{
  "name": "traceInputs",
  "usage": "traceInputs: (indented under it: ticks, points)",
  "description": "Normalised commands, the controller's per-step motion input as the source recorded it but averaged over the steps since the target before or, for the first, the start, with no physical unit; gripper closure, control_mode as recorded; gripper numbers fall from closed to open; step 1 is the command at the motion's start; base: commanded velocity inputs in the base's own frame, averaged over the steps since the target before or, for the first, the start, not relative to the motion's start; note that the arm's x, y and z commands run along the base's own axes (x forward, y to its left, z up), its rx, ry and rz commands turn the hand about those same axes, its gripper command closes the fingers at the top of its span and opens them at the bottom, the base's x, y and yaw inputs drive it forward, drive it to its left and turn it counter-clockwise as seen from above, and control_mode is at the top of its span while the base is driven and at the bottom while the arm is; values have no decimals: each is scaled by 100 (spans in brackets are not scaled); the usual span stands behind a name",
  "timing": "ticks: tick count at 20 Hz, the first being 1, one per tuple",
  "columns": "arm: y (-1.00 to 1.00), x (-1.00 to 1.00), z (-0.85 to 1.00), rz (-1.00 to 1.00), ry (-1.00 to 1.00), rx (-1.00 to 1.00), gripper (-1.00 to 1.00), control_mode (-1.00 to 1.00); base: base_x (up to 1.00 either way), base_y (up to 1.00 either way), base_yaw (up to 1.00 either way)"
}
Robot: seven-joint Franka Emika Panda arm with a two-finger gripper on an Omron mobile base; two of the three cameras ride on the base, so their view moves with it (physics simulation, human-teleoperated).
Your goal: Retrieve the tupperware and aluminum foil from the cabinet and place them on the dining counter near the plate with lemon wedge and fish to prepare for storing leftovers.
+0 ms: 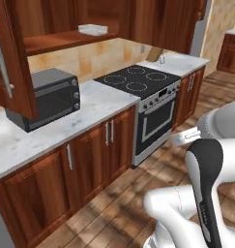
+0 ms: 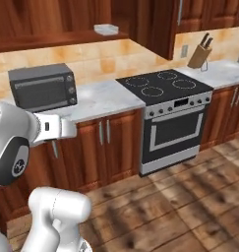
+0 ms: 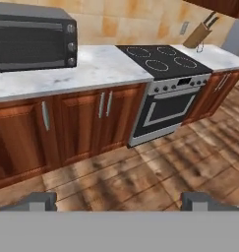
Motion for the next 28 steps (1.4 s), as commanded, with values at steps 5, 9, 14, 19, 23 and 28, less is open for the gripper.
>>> traceInputs:
  ticks: [5, 9, 14, 19, 23, 28]
  points:
    - [0, 0, 0, 0, 0, 0, -100, 100, 100, -45, 32]
    - [0, 0, 0, 0, 0, 0, -100, 100, 100, -16, 40]
    - [0, 0, 0, 0, 0, 0, -100, 100, 100, -14, 37]
    - [0, 0, 0, 0, 0, 0, -100, 100, 87, -31, 24]
    - [0, 0, 0, 0, 0, 0, -100, 100, 73, -26, 19]
    - [0, 0, 0, 0, 0, 0, -100, 100, 84, -19, 19]
